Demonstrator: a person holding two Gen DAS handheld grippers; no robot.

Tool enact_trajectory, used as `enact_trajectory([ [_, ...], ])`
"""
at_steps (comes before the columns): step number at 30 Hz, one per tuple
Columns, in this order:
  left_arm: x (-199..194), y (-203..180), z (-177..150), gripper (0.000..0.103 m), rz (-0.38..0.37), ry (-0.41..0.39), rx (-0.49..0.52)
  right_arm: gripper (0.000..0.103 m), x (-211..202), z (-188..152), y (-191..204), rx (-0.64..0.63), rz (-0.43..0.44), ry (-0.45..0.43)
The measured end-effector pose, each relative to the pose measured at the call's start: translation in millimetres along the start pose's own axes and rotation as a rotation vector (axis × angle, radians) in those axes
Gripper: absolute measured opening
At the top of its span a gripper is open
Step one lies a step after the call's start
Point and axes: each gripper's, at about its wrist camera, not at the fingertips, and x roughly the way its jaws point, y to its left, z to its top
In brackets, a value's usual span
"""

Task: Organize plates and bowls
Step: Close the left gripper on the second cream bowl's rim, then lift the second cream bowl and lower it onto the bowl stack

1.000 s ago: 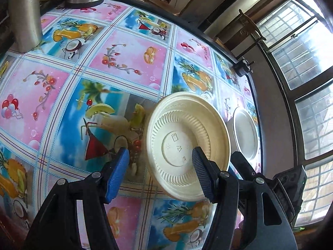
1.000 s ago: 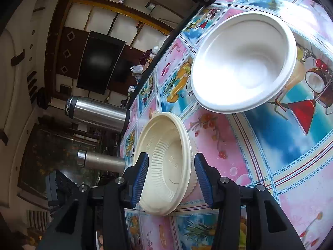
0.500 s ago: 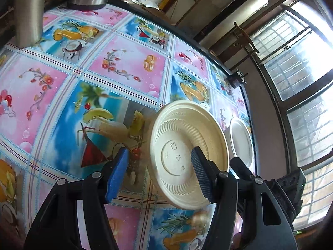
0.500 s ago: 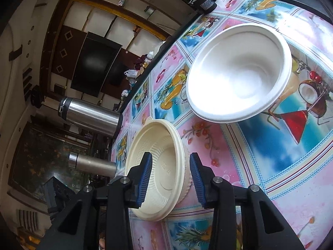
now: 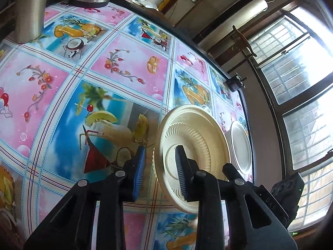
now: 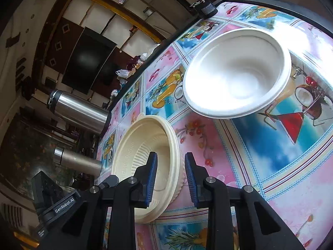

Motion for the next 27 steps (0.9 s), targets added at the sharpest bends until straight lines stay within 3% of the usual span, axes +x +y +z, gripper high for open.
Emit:
enact_trajectory([
  [6, -1, -1, -1, 0.014, -0.003, -0.008, 0.008, 0.025, 0, -1, -2, 0.003, -0.007, -0.009],
  [13, -1, -1, -2, 0.007, 0.012, -0.019, 0.02, 0.01, 2, -1, -3, 0.007, -0.008, -0.004],
  [27, -11, -2, -10, 0.006, 0.019, -0.024, 0.032, 0.009, -5, -4, -4, 0.048, -0.003, 0.023],
])
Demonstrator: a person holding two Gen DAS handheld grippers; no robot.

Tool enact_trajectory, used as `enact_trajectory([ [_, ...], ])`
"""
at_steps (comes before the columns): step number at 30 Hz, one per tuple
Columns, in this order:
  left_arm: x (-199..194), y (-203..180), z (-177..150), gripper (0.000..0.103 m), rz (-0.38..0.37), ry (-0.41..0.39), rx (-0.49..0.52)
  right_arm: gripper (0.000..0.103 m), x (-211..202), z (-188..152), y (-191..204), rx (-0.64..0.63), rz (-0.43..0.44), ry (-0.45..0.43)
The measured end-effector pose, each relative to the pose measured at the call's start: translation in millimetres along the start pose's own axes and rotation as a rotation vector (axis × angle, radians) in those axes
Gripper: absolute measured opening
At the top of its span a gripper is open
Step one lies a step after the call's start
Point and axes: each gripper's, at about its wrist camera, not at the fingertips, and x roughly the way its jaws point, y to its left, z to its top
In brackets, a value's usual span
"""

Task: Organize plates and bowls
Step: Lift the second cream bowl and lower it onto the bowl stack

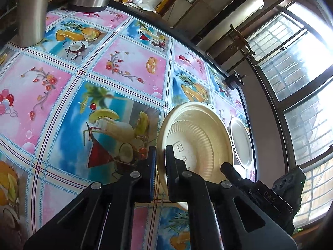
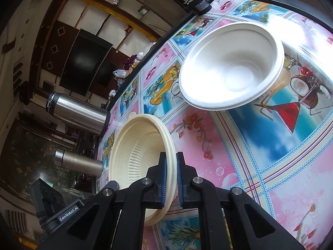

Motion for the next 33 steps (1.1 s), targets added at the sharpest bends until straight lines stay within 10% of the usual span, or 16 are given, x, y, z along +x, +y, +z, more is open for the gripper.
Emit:
enact_trajectory([
  [33, -116, 63, -130, 0.007, 0.052, -0.033, 0.014, 0.009, -64, -146, 15, -0.139, 0.048, 0.119],
])
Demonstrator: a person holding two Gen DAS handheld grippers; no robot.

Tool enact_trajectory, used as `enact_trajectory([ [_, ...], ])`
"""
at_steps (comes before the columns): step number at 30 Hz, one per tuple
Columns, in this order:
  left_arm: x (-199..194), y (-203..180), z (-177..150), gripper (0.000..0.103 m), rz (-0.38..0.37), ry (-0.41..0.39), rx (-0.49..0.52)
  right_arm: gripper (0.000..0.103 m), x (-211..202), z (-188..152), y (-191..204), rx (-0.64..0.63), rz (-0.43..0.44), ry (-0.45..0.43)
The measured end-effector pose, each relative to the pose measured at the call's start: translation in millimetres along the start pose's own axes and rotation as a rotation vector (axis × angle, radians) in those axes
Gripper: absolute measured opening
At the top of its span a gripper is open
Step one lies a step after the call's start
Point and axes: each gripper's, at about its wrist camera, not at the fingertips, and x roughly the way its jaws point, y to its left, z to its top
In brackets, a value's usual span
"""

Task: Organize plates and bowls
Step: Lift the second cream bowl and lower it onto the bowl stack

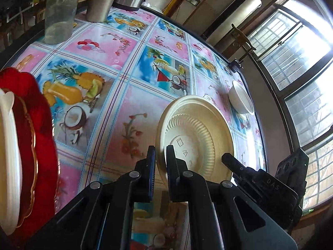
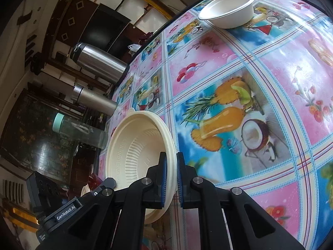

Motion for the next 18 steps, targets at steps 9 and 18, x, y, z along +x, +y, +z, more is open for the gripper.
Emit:
enact_trajectory([
  [9, -59, 30, -13, 0.008, -0.015, -0.091, -0.016, 0.009, -13, -29, 60, -0.121, 0.062, -0.007],
  [18, -123, 63, -14, 0.008, 0.001, -0.206, -0.027, 0.009, -11, -56, 124, -0.221, 0.143, 0.015],
])
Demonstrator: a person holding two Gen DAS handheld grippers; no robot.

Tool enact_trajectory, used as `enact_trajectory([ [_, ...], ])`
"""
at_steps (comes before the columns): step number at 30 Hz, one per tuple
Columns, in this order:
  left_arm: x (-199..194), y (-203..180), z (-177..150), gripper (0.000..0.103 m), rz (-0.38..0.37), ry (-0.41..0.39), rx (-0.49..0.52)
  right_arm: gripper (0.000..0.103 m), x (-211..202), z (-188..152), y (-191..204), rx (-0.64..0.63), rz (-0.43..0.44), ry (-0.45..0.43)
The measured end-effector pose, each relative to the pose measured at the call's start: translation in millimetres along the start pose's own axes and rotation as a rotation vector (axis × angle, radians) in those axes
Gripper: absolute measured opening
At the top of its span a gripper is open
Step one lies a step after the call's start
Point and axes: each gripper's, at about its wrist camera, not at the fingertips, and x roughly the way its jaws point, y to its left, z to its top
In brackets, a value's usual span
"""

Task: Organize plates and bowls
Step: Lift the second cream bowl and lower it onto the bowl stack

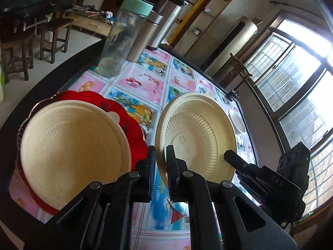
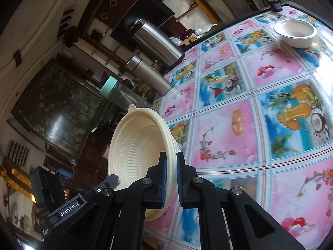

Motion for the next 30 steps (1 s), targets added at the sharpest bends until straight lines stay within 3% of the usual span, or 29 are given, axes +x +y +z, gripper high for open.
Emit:
enact_trajectory([
  [17, -45, 78, 3, 0.008, 0.104, -0.086, -0.105, 0.009, 71, -30, 79, -0.107, 0.054, 0.145],
  [30, -45, 112, -9, 0.008, 0.141, -0.06, -0.142, 0.009, 102, -53, 84, -0.13, 0.023, 0.215],
])
